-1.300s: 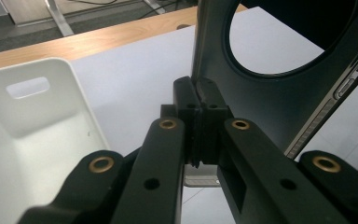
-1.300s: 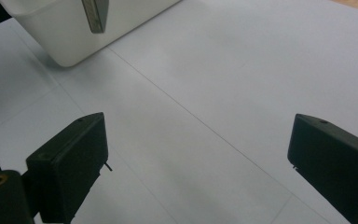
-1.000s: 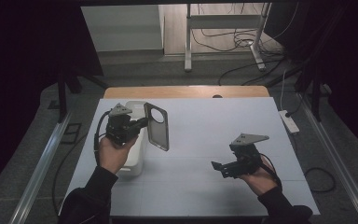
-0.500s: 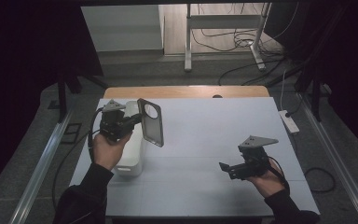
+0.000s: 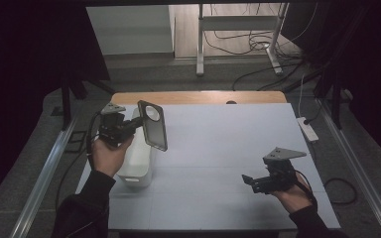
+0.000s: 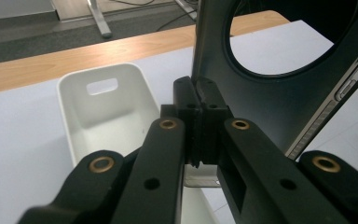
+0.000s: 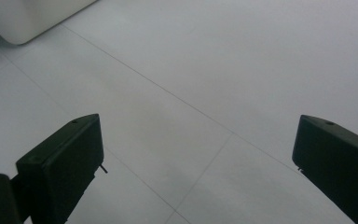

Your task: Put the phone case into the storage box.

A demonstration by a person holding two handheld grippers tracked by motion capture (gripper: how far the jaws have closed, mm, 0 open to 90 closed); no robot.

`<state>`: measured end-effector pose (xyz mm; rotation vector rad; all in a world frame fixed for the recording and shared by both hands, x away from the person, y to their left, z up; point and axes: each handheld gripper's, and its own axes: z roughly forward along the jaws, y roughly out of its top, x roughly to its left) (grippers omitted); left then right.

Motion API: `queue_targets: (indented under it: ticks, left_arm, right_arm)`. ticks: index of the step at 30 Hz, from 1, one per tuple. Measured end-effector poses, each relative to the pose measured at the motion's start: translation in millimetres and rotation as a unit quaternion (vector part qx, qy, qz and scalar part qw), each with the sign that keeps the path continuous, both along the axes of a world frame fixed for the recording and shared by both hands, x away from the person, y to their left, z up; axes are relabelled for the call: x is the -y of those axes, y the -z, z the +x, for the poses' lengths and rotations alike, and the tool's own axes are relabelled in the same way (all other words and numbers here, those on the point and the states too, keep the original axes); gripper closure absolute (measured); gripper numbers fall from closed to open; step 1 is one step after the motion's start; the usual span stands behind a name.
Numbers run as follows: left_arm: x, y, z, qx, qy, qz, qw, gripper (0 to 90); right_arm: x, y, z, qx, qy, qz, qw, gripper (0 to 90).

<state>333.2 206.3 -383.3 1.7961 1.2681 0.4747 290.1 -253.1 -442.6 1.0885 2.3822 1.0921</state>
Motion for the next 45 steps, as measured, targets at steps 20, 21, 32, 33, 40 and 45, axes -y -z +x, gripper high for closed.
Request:
queue_targets:
  ticks: [20,21,32,33,40,45]
  left_arm:
    - [-25.1,-2.3,9.0,-0.003,-0.042,0.006,0.9991,89.2]
    - [-25.7,-2.2,9.5,-0.003,-0.043,0.006,0.999,89.2]
    - [-32.8,1.8,18.3,-0.005,-0.065,0.007,0.9979,89.2]
    - [-33.9,2.6,19.8,-0.005,-0.069,0.007,0.9976,89.2]
    - [-36.9,7.0,27.8,-0.007,-0.081,0.004,0.9967,89.2]
    - [-37.2,10.0,32.5,-0.005,-0.088,0.003,0.9961,89.2]
  right_arm:
    - [21.2,3.2,-17.4,0.006,0.025,-0.007,0.9997,1.0]
    - [22.0,3.4,-18.2,0.006,0.026,-0.008,0.9996,1.1]
    - [32.0,2.7,-23.5,0.013,0.036,-0.003,0.9993,1.0]
    - [32.7,2.4,-24.1,0.013,0.038,-0.004,0.9992,1.1]
    - [41.1,3.3,-28.5,0.018,0.049,-0.009,0.9986,0.8]
    - [44.8,2.6,-32.5,0.02,0.055,-0.006,0.9983,0.6]
